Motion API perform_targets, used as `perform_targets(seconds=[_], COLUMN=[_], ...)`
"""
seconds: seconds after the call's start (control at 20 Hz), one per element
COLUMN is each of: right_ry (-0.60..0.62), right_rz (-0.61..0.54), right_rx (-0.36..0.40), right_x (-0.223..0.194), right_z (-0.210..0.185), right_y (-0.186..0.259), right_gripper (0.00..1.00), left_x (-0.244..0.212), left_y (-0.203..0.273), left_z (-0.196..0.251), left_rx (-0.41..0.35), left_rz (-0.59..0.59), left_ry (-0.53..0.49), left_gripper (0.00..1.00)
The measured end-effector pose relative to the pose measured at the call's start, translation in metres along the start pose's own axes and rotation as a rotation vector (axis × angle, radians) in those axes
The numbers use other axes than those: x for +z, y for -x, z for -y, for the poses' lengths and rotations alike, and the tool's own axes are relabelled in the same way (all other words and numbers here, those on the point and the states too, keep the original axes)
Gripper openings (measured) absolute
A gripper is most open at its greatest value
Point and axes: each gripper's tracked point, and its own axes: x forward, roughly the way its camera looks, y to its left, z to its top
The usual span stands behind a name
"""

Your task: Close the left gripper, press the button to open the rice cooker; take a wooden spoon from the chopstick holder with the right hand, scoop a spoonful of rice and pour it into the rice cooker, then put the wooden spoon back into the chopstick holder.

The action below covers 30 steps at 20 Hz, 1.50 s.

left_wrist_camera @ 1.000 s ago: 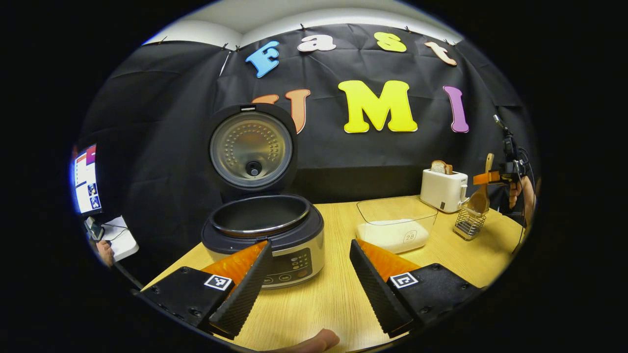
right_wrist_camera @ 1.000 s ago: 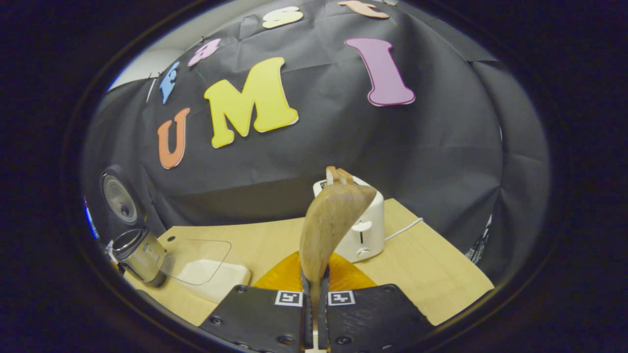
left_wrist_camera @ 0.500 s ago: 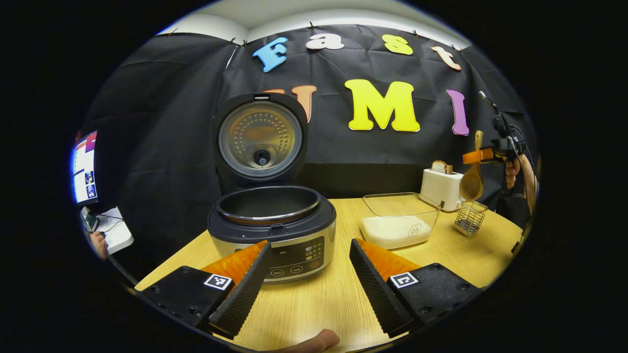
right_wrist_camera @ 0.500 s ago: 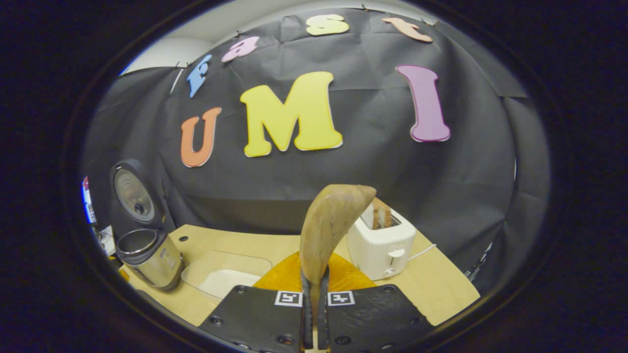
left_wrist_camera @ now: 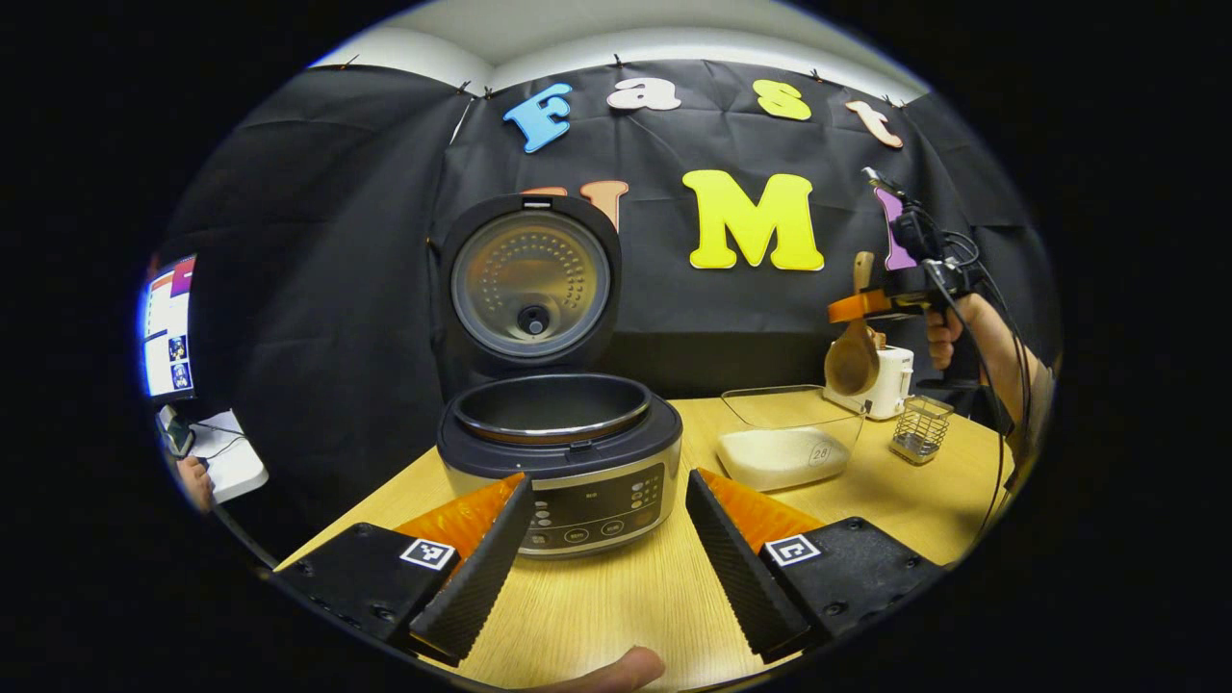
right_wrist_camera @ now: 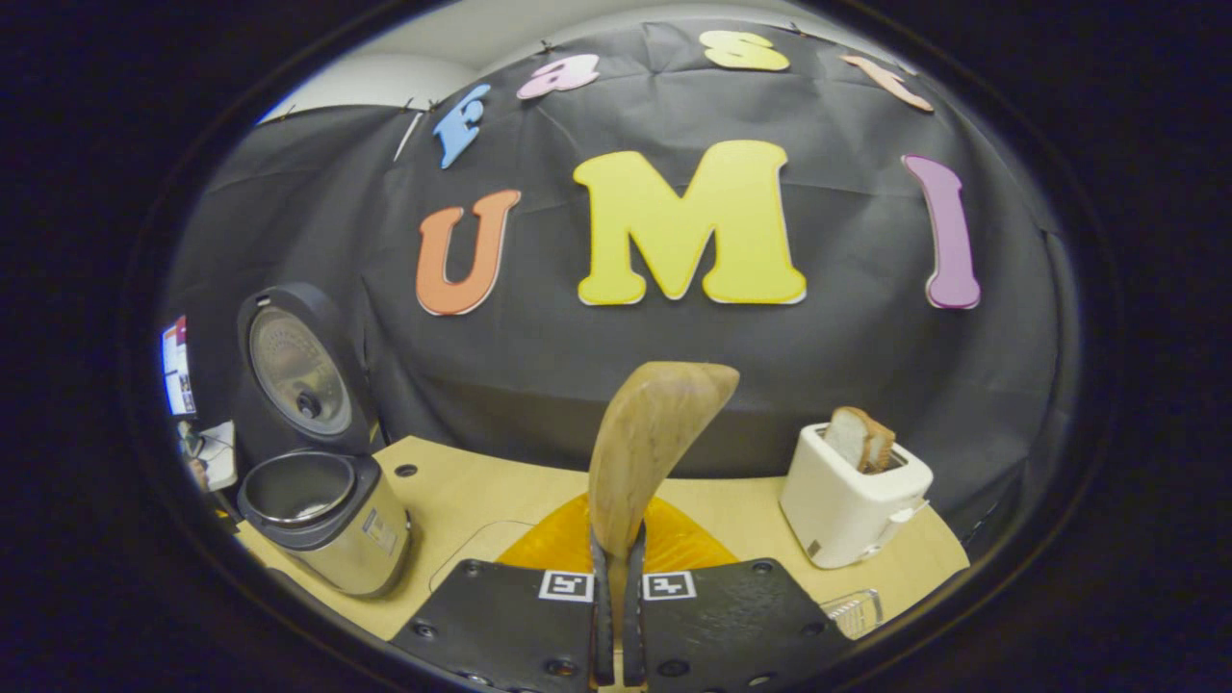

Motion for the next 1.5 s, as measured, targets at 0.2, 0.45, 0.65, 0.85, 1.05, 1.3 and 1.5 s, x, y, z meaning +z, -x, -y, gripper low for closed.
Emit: perform_targets(seconds=[0.2,0.45,0.65,0.85,1.05,1.3,1.5], right_ry=[0.077,0.227,0.297,0.351,0.335,0.184,-0.009], right_rz=[-0.053,-0.081,-0.1,-0.172,-0.193,-0.24,-0.266], right_rx=[-0.049,-0.129,-0.194,-0.217,-0.209,-0.123,-0.079], right_x=[-0.03,-0.051,-0.062,-0.091,-0.1,-0.114,-0.118], right_z=[-0.015,-0.013,-0.004,-0.008,-0.026,-0.056,-0.064], right_y=[-0.035,-0.054,-0.062,-0.069,-0.072,-0.076,-0.078], right_gripper=[0.04,0.04,0.04,0.04,0.04,0.04,0.04], left_x=[0.0,0.01,0.016,0.021,0.023,0.019,0.016], left_y=[0.002,0.008,0.011,0.015,0.018,0.018,0.016], left_z=[-0.01,-0.015,-0.021,-0.021,-0.027,-0.036,-0.041], left_rx=[0.015,0.024,0.037,0.035,0.043,0.053,0.06], left_rz=[0.003,0.038,0.054,0.074,0.081,0.075,0.072], left_ry=[-0.013,-0.016,-0.02,-0.013,-0.004,0.019,0.026], left_gripper=[1.0,1.0,1.0,1.0,1.0,1.0,1.0])
